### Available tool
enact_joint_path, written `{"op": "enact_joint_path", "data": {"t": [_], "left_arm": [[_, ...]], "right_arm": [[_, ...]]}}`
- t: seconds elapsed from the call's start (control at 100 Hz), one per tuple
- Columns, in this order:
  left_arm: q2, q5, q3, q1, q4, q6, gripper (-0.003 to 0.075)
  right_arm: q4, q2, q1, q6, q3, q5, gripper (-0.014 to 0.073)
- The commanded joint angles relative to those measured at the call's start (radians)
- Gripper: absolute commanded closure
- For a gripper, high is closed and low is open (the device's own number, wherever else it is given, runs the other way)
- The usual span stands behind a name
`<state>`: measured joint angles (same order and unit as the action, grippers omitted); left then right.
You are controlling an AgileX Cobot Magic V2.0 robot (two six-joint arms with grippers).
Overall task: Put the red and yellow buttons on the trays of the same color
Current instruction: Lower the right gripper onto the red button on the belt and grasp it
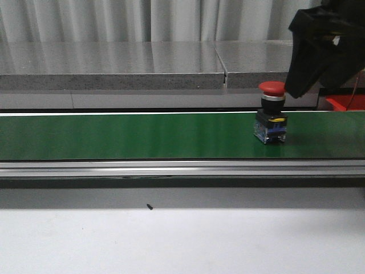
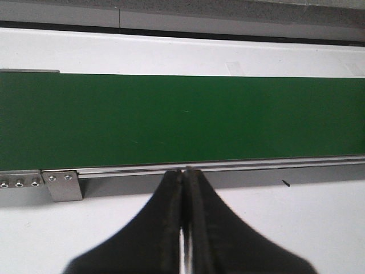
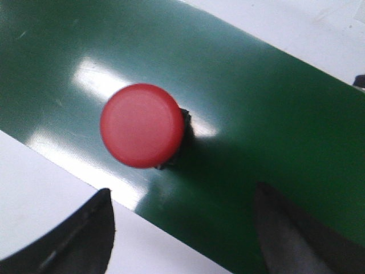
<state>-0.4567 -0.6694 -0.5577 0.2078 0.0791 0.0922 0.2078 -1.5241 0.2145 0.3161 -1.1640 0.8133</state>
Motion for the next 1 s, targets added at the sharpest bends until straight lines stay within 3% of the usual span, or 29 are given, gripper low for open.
{"op": "enact_joint_path", "data": {"t": [0.0,0.28,0.54,0.77,0.99], "left_arm": [[-0.004,0.066,-0.028,0.007,0.008,0.006,0.0739],[-0.004,0.066,-0.028,0.007,0.008,0.006,0.0739],[-0.004,0.066,-0.028,0.007,0.008,0.006,0.0739],[-0.004,0.066,-0.028,0.007,0.008,0.006,0.0739],[-0.004,0.066,-0.028,0.007,0.008,0.006,0.0739]], "right_arm": [[0.025,0.008,0.008,0.012,-0.04,-0.054,0.0075],[0.073,-0.046,0.021,0.035,-0.042,-0.119,0.009],[0.072,-0.061,0.021,0.034,-0.042,-0.188,0.0375],[0.052,-0.039,0.021,0.012,-0.042,-0.205,0.0381],[-0.135,0.039,-0.028,-0.226,-0.042,-0.166,0.0381]]}}
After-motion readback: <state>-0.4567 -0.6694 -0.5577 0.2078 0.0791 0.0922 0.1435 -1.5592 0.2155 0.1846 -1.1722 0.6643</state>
